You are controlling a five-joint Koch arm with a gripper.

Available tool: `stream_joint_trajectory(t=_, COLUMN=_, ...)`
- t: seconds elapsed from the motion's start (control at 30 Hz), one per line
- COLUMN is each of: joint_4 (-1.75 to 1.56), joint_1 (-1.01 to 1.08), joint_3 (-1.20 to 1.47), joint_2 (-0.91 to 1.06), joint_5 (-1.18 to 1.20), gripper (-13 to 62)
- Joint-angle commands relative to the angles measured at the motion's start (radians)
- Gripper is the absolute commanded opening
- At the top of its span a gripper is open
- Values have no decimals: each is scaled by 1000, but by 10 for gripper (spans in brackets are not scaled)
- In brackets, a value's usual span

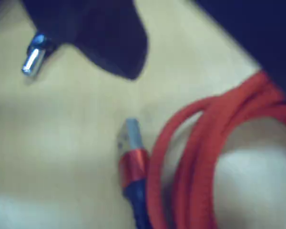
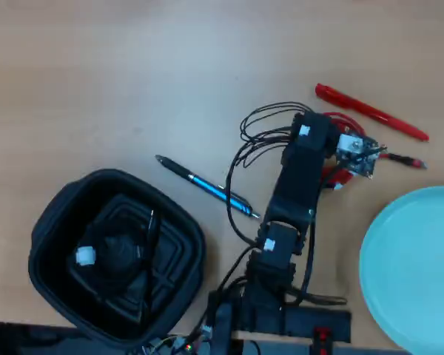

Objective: Put a black charging cable in a black bowl and put a red charging cable in a green bowl

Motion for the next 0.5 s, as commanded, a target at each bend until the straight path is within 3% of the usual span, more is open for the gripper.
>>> stream_joint_trajectory(t=0.0, joint_4=41, joint_1=-11, joint_3=-32, joint_2=8, joint_5=175, gripper=452)
stream_joint_trajectory(t=0.47, joint_4=-28, joint_1=-149, joint_3=37, joint_2=-107, joint_5=482, gripper=452)
